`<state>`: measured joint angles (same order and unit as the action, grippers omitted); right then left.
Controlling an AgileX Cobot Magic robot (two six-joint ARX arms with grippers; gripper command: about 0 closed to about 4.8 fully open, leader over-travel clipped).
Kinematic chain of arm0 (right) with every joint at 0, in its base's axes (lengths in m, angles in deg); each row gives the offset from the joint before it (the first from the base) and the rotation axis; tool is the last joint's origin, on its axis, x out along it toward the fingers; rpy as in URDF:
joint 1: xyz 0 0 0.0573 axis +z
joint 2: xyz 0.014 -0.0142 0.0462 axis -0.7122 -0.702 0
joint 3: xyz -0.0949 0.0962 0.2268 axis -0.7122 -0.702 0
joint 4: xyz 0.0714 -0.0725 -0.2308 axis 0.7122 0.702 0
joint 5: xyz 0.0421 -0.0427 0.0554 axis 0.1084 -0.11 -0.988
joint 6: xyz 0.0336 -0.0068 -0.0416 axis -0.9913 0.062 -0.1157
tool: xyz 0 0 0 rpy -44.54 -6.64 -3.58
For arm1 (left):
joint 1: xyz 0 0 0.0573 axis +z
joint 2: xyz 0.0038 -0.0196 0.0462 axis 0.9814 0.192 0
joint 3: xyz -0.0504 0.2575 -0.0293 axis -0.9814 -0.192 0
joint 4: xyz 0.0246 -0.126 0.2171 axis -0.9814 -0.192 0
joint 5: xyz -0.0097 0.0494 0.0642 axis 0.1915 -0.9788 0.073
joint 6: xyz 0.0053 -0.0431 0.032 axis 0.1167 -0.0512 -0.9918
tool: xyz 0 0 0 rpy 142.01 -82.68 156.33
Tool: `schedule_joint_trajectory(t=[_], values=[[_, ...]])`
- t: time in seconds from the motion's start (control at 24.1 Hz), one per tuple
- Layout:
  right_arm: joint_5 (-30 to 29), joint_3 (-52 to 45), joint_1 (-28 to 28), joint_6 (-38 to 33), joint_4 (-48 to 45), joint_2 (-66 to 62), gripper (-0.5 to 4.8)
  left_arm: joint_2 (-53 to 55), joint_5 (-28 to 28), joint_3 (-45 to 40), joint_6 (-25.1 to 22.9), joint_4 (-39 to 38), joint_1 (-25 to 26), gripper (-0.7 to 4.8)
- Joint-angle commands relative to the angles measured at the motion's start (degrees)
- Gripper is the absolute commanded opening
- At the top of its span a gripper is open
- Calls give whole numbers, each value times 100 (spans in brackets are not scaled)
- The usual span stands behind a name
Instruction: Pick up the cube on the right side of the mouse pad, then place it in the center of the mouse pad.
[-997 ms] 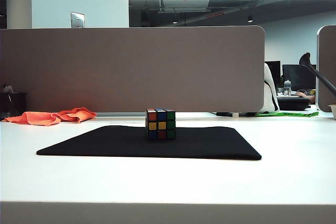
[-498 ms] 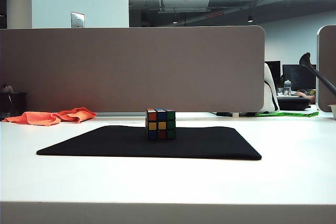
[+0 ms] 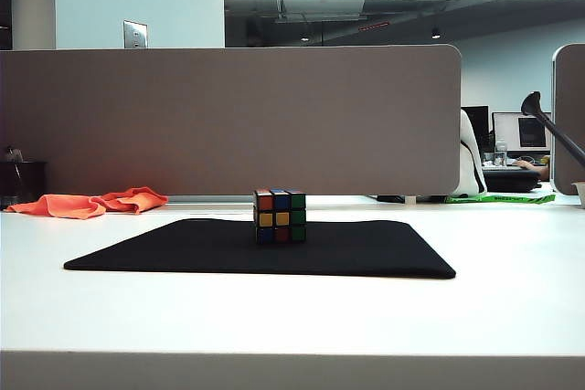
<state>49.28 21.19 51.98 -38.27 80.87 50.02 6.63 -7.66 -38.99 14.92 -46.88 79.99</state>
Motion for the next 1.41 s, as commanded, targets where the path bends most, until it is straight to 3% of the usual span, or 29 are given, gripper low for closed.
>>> schedule_joint_trajectory(t=[0.04, 0.33, 0.58, 0.79, 1.41], values=[[173, -9, 2, 13, -85, 7, -1, 4, -131, 15, -46, 96, 11, -6], [411, -9, -15, -63, -90, 7, -1, 4, 326, 15, -42, 317, 7, -6], [407, -9, -24, -186, -85, 9, -1, 4, 354, 15, -42, 352, 4, -6], [407, -9, -24, -186, -83, 9, -1, 4, 826, 15, -46, 356, 7, -6], [409, -9, -24, -184, -81, 9, -1, 4, 826, 15, -46, 260, 7, -5]])
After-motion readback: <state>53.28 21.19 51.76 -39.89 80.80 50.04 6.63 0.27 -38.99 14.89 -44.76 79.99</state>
